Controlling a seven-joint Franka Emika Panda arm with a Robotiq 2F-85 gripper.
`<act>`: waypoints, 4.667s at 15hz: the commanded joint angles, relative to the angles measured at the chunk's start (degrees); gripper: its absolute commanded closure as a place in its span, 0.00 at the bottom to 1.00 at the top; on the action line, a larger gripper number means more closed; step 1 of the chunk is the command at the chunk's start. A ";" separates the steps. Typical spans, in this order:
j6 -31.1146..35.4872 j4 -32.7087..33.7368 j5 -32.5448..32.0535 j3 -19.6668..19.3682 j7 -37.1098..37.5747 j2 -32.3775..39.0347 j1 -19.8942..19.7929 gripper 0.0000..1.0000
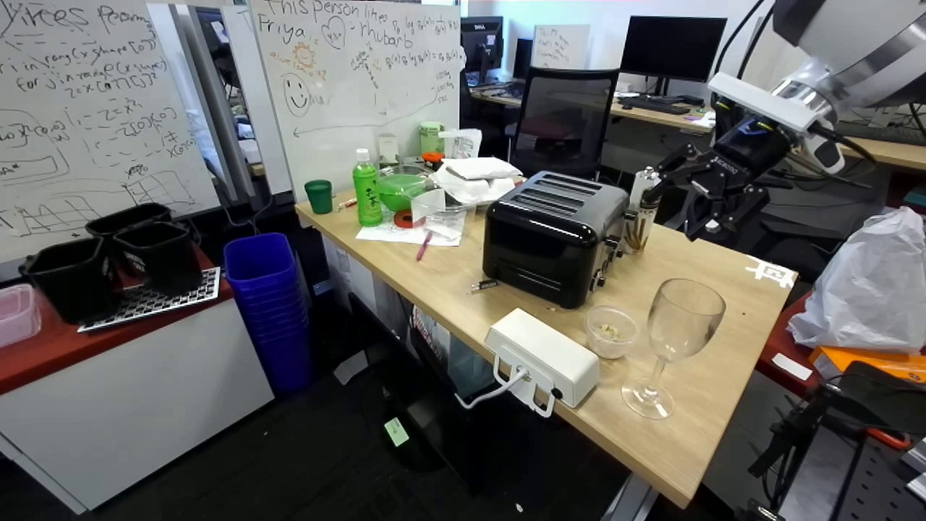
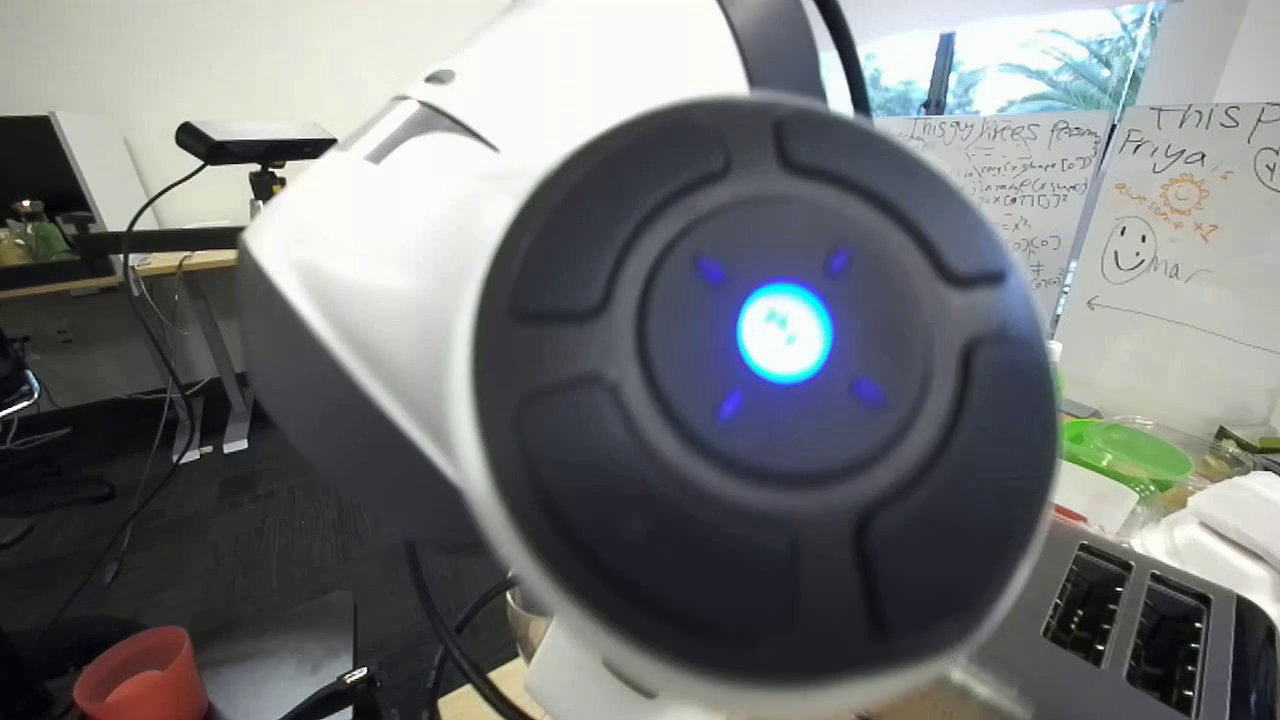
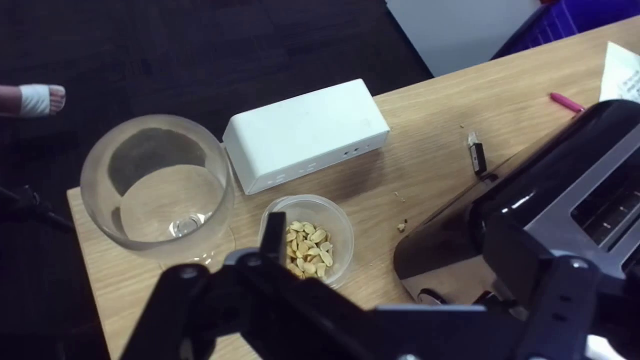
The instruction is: Turn the knob on the toaster clockwise
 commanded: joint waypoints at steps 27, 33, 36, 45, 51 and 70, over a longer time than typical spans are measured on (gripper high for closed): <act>0.40 -6.85 32.30 -2.95 -13.86 2.48 -3.09 0.00; -6.13 -5.89 41.57 -4.94 -17.03 6.25 -4.56 0.00; -9.42 -4.95 47.91 -6.22 -18.41 10.65 -5.68 0.00; -14.38 -1.67 52.26 -6.65 -17.59 22.06 -5.73 0.00; -14.47 -0.42 53.03 -6.55 -17.03 23.31 -5.74 0.00; -12.66 13.70 64.11 -2.61 -16.88 41.49 -4.92 0.00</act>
